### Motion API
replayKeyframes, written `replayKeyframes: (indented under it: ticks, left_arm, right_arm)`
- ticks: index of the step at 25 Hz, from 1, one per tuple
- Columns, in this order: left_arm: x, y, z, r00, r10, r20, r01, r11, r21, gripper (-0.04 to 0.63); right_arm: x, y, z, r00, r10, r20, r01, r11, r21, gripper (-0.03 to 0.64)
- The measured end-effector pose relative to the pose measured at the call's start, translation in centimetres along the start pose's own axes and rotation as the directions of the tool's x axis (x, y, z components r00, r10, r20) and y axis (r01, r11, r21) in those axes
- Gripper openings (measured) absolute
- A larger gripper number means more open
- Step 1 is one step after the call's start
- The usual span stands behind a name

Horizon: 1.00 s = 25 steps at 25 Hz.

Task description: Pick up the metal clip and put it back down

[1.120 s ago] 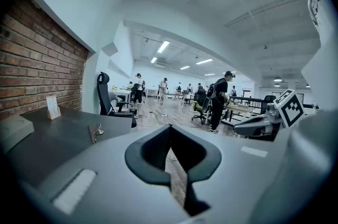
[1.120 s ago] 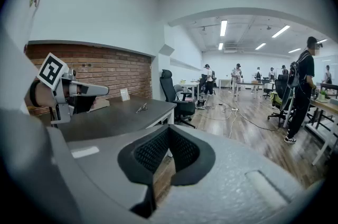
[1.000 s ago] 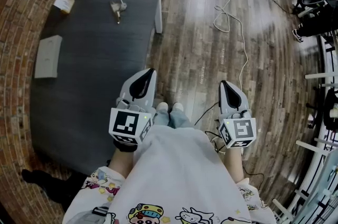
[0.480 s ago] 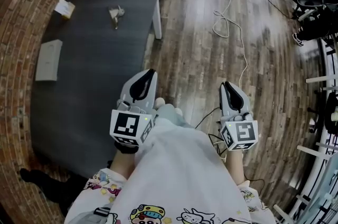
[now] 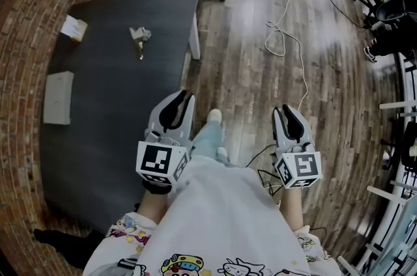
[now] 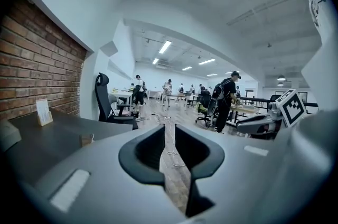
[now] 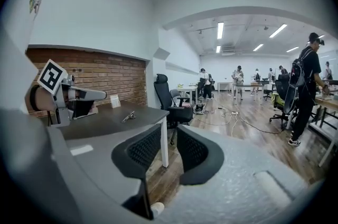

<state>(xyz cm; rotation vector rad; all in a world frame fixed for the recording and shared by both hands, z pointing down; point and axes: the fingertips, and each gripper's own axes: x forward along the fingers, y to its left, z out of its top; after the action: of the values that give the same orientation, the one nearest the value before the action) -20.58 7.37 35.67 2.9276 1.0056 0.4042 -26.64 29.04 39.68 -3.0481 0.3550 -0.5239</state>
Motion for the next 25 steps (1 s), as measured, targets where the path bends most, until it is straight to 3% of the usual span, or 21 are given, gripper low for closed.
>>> replayKeyframes:
  ticks: [12, 20, 25]
  left_arm:
    - [9.6, 9.2, 3.3, 1.000, -0.020, 0.019, 0.020, 0.999, -0.036, 0.110]
    - [12.2, 13.4, 2.9, 0.996, 0.080, 0.024, -0.078, 0.994, -0.081, 0.152]
    - [11.1, 16.5, 2.5, 0.982, 0.187, 0.024, -0.183, 0.975, -0.123, 0.172]
  right_arm:
    - [11.6, -1.6, 5.4, 1.000, -0.010, -0.007, 0.010, 0.999, 0.031, 0.185]
    - [17.2, -3.0, 6.8, 0.998, 0.053, -0.046, -0.053, 0.998, 0.021, 0.225]
    - [21.1, -1.6, 8.0, 0.988, 0.143, -0.063, -0.144, 0.989, -0.014, 0.250]
